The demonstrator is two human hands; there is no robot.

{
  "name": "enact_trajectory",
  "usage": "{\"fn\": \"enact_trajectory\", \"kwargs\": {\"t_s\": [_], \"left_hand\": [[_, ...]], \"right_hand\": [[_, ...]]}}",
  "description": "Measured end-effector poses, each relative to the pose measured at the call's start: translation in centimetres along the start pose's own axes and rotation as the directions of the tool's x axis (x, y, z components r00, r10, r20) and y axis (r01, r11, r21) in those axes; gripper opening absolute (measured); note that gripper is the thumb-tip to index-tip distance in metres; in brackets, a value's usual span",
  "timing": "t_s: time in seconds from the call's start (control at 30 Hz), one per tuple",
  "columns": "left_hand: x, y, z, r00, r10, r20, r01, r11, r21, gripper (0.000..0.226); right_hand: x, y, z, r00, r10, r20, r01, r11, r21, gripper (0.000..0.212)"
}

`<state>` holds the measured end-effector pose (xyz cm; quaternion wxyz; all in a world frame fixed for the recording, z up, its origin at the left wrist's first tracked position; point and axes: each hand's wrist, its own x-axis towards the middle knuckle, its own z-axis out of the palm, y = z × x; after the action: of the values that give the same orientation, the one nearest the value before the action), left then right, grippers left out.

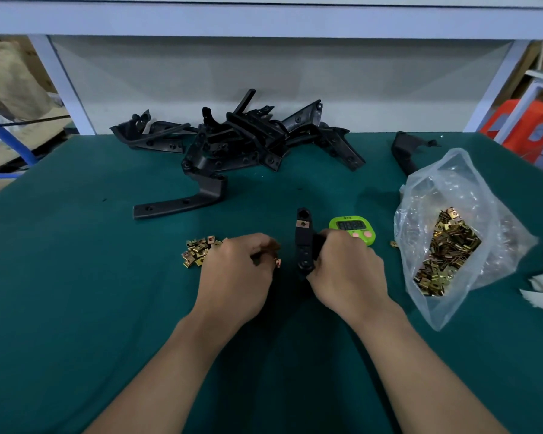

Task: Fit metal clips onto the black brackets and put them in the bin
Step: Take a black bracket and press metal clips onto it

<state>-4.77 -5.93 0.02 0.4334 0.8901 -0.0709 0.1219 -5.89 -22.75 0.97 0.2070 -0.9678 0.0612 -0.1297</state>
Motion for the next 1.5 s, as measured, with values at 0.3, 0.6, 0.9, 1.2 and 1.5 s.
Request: {"fn": "enact_trajectory", "kwargs": {"t_s": [0.3, 0.6, 0.9, 1.2, 1.5], "left_hand": [[-0.5, 0.5, 0.0, 0.997, 0.061, 0.046, -0.063, 0.998, 0.025, 0.027], [-0.7, 1.1, -0.2, 0.992, 0.096, 0.084, -0.086, 0.989, -0.12, 0.02], [-0.1, 1.2, -1.0, 0.989, 0.041, 0.141, 0.023, 0.907, -0.42, 0.022], [-0.2, 1.6, -2.0, 0.994, 0.01, 0.113, 0.075, 0.687, -0.722, 0.014], [-0.5, 1.7, -2.2, 0.976, 0.141, 0.168, -0.002, 0.77, -0.638, 0.024]], "right_hand": [[-0.4, -0.3, -0.4, 0.999, -0.034, 0.008, 0.034, 0.999, 0.03, 0.019], [-0.7, -0.9, -1.9, 0.982, -0.189, 0.008, 0.169, 0.893, 0.418, 0.02], [-0.3, -0.5, -2.9, 0.985, -0.137, 0.104, 0.034, 0.747, 0.664, 0.016], [-1.0, 0.0, -2.5, 0.986, -0.138, -0.096, 0.147, 0.984, 0.1, 0.016], [-0.9, -0.2, -2.5, 0.986, -0.051, -0.156, 0.06, 0.997, 0.052, 0.02]]}}
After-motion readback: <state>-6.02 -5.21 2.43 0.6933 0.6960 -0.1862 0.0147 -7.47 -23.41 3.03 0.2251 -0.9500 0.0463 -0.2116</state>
